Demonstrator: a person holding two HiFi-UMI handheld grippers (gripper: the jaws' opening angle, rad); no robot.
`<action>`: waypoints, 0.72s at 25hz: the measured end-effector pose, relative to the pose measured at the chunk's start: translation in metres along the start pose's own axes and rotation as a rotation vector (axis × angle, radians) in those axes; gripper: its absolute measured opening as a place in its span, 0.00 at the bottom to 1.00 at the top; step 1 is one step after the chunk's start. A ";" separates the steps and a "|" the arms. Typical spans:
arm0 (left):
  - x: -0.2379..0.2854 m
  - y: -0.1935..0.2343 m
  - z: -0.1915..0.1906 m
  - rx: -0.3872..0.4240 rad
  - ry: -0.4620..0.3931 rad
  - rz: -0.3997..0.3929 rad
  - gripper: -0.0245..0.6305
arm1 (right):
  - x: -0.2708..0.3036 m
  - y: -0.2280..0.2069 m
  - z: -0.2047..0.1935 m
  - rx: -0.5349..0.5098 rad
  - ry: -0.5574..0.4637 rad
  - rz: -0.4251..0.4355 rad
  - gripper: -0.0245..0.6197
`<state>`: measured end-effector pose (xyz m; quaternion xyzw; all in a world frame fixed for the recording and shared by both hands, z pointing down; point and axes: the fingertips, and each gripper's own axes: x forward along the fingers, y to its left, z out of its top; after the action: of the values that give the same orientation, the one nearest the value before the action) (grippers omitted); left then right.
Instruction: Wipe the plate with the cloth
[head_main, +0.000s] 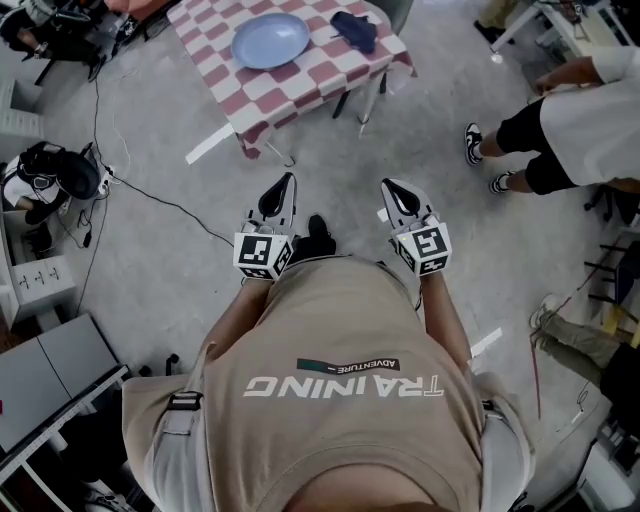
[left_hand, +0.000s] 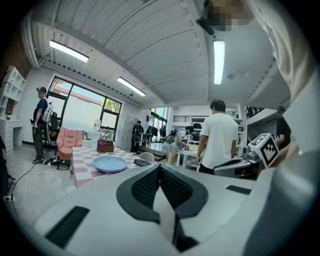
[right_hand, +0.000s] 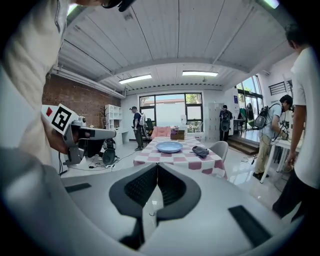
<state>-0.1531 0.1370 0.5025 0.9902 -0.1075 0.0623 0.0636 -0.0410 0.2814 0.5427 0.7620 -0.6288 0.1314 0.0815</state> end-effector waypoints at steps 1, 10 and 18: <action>0.008 0.006 0.002 0.005 0.002 -0.011 0.06 | 0.006 -0.005 0.003 0.021 -0.004 -0.011 0.07; 0.062 0.068 0.016 0.009 0.012 -0.056 0.06 | 0.056 -0.040 0.023 0.134 -0.034 -0.112 0.07; 0.100 0.099 0.014 0.031 0.025 -0.083 0.06 | 0.093 -0.055 0.036 0.054 0.000 -0.123 0.07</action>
<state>-0.0765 0.0188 0.5133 0.9938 -0.0645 0.0738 0.0523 0.0321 0.1950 0.5390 0.8011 -0.5772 0.1431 0.0686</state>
